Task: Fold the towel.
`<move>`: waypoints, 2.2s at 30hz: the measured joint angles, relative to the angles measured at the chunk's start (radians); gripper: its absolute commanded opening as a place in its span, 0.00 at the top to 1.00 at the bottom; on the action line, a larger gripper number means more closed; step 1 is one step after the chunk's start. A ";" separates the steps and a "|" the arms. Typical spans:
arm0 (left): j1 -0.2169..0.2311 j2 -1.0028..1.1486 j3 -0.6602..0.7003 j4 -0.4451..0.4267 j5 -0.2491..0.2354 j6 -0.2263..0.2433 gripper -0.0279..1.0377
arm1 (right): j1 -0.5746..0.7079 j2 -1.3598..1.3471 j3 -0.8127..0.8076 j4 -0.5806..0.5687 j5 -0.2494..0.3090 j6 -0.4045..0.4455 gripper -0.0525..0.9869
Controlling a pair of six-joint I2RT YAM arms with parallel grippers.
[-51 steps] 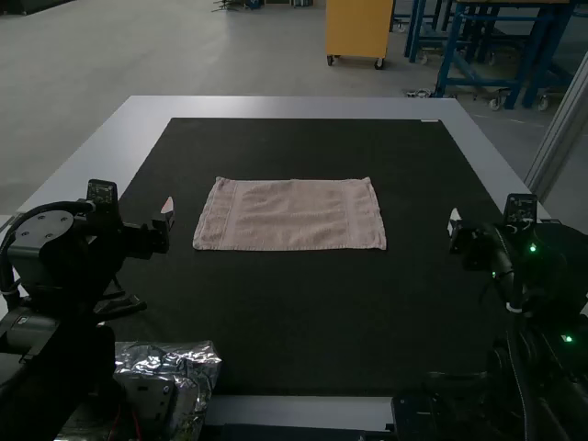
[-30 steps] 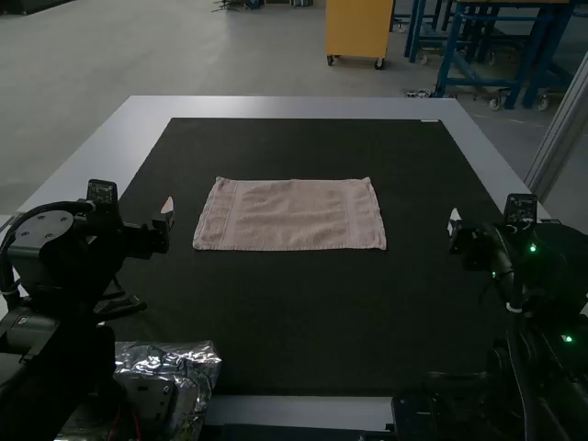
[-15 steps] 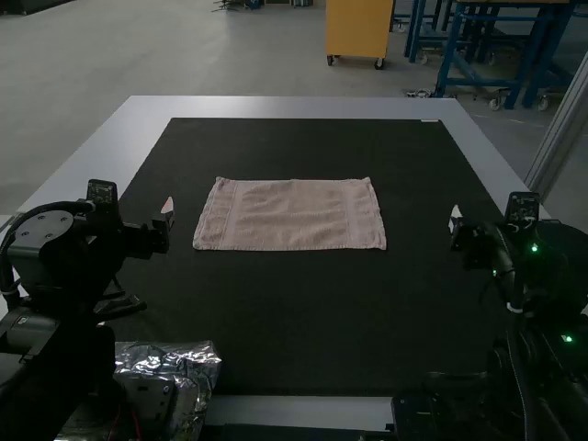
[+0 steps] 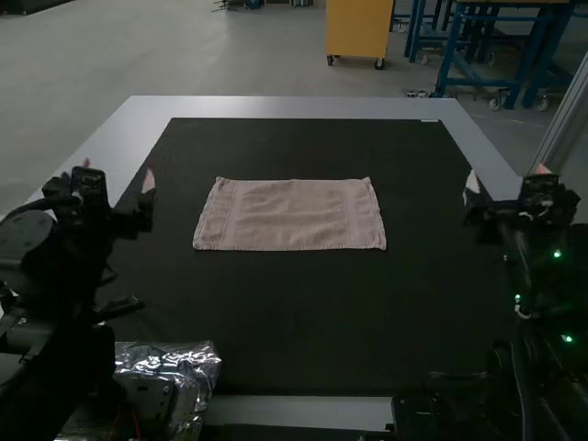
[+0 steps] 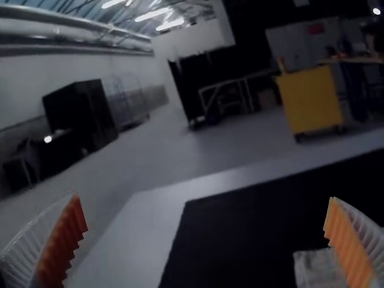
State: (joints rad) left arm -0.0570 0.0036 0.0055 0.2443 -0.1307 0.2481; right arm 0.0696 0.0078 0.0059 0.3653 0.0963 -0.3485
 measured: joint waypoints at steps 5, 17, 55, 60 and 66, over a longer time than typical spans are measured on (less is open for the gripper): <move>0.000 0.000 0.004 0.050 -0.015 0.047 0.09 | 0.000 0.000 0.001 0.070 -0.006 -0.098 0.08; 0.000 0.474 0.408 -0.026 -0.050 -0.016 0.07 | -0.016 0.439 0.433 0.002 -0.005 0.043 0.08; 0.000 1.471 0.687 -0.256 0.070 -0.287 0.07 | 0.061 1.404 0.667 -0.261 -0.178 0.245 0.08; 0.000 1.540 0.735 -0.235 0.067 -0.286 0.07 | 0.119 1.532 0.718 -0.212 -0.178 0.243 0.08; 0.000 1.629 0.798 -0.213 0.067 -0.286 0.07 | 0.161 1.685 0.816 -0.164 -0.178 0.244 0.08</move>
State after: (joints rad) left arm -0.0570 1.6325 0.8040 0.0311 -0.0639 -0.0380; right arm 0.2306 1.6924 0.8215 0.2016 -0.0814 -0.1047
